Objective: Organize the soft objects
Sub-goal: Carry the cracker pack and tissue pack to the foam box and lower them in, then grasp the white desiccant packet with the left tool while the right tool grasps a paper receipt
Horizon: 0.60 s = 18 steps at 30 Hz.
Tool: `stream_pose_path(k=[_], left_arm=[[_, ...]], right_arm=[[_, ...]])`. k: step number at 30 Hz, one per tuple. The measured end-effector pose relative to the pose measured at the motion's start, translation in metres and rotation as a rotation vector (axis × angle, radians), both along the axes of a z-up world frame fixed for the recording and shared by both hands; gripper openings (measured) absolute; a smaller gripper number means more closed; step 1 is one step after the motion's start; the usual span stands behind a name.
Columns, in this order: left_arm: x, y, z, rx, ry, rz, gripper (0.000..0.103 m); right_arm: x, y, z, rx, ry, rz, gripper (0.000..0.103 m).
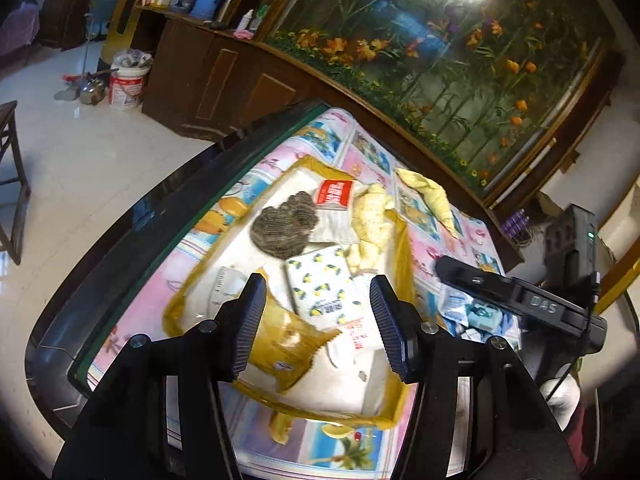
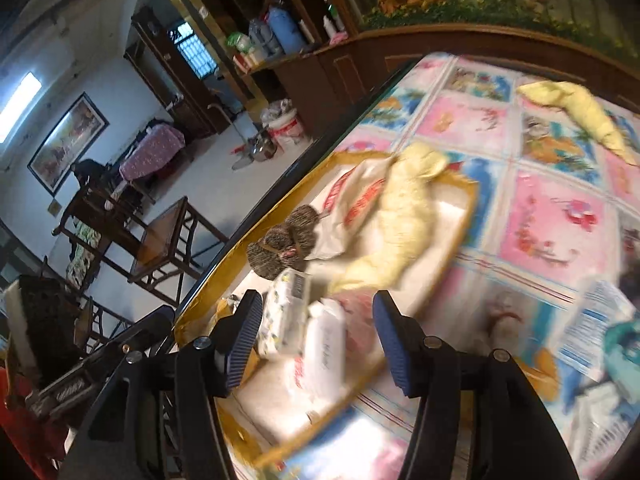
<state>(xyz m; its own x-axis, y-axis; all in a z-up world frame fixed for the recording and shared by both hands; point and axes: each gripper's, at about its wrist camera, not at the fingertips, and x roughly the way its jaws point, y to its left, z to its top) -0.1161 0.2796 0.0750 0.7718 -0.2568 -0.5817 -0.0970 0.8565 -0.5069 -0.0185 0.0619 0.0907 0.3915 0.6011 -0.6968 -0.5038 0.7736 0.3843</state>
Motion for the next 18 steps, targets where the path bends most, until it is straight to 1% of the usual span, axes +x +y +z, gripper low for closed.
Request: stream_pose_path(k=[1,3,4,5,6,7,8,10,11,13,16,18], left_arm=[[-0.002,-0.004,0.003,0.004,-0.012,-0.015,0.054],[-0.004,-0.018,0.007,0.023,-0.024,-0.059,0.054],[-0.004,-0.026,0.009,0.030,-0.027,-0.082,0.054],[-0.004,-0.035,0.011,0.038,-0.032,-0.109,0.054],[-0.003,-0.046,0.013,0.050,-0.033,-0.137,0.054],[-0.001,-0.055,0.014,0.059,-0.033,-0.160,0.054],[0.000,-0.066,0.014,0.063,-0.032,-0.184,0.054],[0.002,-0.088,0.013,0.080,-0.020,-0.238,0.054],[0.002,-0.098,0.012,0.093,-0.012,-0.260,0.054],[0.003,-0.123,0.008,0.134,0.009,-0.317,0.054],[0.004,-0.167,-0.003,0.231,0.052,-0.423,0.054],[0.004,-0.197,-0.013,0.314,0.084,-0.491,0.054]], right_arm=[[-0.006,-0.014,0.006,0.004,-0.031,-0.024,0.057],[-0.027,-0.058,0.022,0.002,-0.118,-0.099,0.058],[-0.035,-0.079,0.027,-0.013,-0.159,-0.145,0.065],[-0.043,-0.103,0.031,-0.035,-0.201,-0.206,0.075],[-0.049,-0.126,0.031,-0.052,-0.226,-0.265,0.082],[-0.052,-0.151,0.028,-0.065,-0.232,-0.328,0.083],[-0.053,-0.174,0.022,-0.080,-0.214,-0.384,0.083],[-0.049,-0.214,0.004,-0.097,-0.125,-0.466,0.083],[-0.047,-0.234,-0.009,-0.084,-0.069,-0.501,0.083],[-0.049,-0.257,-0.026,-0.058,-0.001,-0.530,0.083],[-0.057,-0.264,-0.048,-0.044,0.051,-0.512,0.083],[-0.056,-0.257,-0.055,-0.017,0.075,-0.477,0.083]])
